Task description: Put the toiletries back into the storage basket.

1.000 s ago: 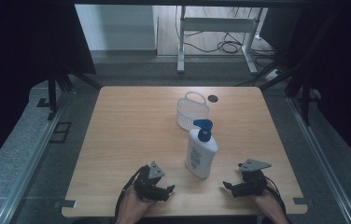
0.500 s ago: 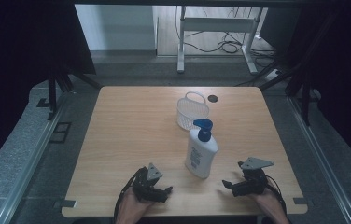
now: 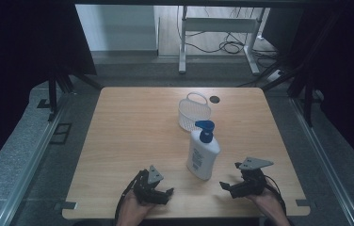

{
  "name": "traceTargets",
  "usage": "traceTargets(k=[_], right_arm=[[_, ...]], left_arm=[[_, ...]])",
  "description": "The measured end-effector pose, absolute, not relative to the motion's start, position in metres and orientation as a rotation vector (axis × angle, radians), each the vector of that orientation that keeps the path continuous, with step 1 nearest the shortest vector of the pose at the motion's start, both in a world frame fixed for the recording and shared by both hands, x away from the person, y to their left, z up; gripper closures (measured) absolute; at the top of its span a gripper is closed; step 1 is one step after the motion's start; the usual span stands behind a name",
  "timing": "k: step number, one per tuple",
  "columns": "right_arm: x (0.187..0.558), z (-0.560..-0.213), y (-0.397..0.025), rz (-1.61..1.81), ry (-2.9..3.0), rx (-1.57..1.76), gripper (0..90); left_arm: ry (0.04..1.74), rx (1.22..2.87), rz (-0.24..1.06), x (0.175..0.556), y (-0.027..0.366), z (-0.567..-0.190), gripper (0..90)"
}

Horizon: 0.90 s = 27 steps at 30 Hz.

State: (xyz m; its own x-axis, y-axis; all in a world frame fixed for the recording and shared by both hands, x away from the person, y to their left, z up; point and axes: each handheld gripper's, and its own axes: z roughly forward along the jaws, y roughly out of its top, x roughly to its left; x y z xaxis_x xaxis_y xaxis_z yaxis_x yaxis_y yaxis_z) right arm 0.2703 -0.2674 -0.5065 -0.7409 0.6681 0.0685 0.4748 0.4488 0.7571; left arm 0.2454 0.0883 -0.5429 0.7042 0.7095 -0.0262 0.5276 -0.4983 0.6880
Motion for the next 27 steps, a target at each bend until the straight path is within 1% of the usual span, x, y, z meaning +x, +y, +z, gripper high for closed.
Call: traceTargets(k=[17, 27], right_arm=[[0.274, -0.48, -0.257, 1.245, 2.458, 0.917, 0.0], [0.276, -0.466, -0.244, 1.294, 2.444, 0.876, 0.0]], left_arm=[[0.941, 2.216, 0.34, 0.245, 0.088, -0.543, 12.2], [0.94, 2.217, 0.34, 0.245, 0.088, -0.543, 12.2]])
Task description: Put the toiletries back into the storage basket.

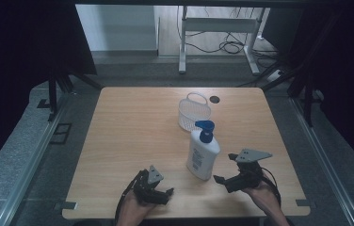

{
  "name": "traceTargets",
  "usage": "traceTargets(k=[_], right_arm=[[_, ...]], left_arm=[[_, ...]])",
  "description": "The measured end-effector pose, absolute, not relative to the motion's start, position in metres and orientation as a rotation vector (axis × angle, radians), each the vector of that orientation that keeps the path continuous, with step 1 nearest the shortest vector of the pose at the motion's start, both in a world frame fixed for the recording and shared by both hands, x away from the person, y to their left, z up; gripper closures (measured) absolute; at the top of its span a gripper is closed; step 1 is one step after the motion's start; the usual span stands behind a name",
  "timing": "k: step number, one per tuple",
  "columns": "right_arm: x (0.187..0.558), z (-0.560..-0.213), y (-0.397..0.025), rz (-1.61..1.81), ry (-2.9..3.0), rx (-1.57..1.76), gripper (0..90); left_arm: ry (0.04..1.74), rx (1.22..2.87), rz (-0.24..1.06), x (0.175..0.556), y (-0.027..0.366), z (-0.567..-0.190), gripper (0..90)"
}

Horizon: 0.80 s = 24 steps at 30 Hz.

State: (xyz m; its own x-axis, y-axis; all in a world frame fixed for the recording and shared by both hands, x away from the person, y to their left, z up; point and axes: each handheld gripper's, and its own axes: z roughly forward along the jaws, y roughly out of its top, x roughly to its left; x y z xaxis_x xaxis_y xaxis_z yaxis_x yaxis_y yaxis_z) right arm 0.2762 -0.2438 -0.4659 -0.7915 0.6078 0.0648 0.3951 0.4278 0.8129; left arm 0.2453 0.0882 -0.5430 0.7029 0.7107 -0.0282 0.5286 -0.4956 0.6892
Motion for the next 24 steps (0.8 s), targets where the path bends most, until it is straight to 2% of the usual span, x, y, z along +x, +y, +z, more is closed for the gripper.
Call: traceTargets(k=[24], right_arm=[[0.297, -0.44, -0.205, 1.331, 2.405, 0.901, 4.1]], left_arm=[[0.932, 2.226, 0.342, 0.246, 0.089, -0.543, 12.2]])
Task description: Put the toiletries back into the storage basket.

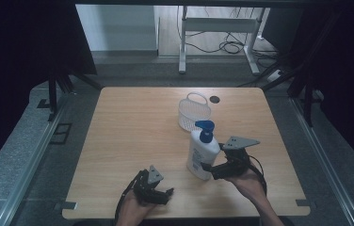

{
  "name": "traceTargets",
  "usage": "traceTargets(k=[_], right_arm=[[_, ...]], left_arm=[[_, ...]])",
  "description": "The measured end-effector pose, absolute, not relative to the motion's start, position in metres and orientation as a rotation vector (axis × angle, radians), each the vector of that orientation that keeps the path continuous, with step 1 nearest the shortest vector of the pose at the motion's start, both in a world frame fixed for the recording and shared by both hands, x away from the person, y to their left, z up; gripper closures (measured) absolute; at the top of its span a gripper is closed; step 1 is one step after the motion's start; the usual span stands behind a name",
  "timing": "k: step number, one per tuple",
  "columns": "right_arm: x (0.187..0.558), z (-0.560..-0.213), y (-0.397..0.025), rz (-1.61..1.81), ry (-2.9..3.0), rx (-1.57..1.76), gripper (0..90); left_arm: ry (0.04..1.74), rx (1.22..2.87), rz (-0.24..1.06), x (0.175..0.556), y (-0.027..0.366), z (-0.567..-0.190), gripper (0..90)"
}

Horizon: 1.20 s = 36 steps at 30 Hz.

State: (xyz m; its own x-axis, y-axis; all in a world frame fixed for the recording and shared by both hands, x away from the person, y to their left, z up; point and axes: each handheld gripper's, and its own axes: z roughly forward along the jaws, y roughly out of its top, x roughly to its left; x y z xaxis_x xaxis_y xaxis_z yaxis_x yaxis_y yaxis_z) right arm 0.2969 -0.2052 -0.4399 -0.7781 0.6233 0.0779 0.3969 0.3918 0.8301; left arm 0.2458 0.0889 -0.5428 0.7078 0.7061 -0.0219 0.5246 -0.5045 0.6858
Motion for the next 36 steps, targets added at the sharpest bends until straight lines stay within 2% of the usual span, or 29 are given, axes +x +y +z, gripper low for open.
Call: traceTargets(k=[18, 23, 26, 28, 36], right_arm=[[0.306, -0.437, -0.184, 1.316, 2.349, 0.894, 13.7], [0.307, -0.439, -0.179, 1.291, 2.335, 0.893, 20.1], [0.307, -0.439, -0.179, 1.297, 2.33, 0.894, 27.4], [0.307, -0.438, -0.178, 1.297, 2.341, 0.887, 35.8], [0.307, -0.436, -0.177, 1.268, 2.355, 0.872, 37.1]], left_arm=[[0.932, 2.226, 0.342, 0.246, 0.089, -0.543, 12.2], [0.932, 2.226, 0.342, 0.246, 0.089, -0.543, 12.2], [0.932, 2.226, 0.342, 0.246, 0.089, -0.543, 12.2], [0.932, 2.226, 0.342, 0.246, 0.089, -0.543, 12.2], [0.932, 2.226, 0.342, 0.246, 0.089, -0.543, 12.2]])
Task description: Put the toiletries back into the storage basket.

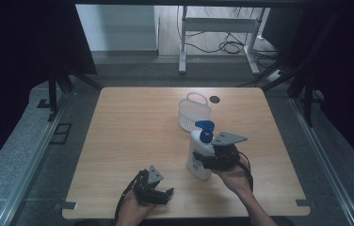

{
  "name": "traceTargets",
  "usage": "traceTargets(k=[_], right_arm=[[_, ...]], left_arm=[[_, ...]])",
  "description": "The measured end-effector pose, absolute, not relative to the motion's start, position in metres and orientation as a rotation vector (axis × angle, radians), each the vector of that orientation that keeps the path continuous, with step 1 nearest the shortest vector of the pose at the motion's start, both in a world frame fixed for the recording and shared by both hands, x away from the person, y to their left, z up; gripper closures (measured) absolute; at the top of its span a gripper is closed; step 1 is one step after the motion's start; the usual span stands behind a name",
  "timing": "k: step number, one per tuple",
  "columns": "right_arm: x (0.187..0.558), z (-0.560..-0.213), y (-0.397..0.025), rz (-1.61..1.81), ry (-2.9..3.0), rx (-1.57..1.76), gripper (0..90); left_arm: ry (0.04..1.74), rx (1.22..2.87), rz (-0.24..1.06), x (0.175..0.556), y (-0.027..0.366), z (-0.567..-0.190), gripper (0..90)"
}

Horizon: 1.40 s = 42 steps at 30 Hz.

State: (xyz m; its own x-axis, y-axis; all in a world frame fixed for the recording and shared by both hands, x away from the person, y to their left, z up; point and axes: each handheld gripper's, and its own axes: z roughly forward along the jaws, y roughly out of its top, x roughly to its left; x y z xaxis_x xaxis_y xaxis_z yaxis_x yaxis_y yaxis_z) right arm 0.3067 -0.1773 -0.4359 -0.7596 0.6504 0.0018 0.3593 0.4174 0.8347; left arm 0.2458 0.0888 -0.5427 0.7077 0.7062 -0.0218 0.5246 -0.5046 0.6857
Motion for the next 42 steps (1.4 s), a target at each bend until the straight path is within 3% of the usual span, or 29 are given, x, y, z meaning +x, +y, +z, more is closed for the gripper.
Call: traceTargets(k=[42], right_arm=[[0.355, -0.387, -0.19, 1.412, 2.468, 0.691, 37.4]], left_arm=[[0.933, 2.225, 0.343, 0.246, 0.089, -0.543, 12.2]])
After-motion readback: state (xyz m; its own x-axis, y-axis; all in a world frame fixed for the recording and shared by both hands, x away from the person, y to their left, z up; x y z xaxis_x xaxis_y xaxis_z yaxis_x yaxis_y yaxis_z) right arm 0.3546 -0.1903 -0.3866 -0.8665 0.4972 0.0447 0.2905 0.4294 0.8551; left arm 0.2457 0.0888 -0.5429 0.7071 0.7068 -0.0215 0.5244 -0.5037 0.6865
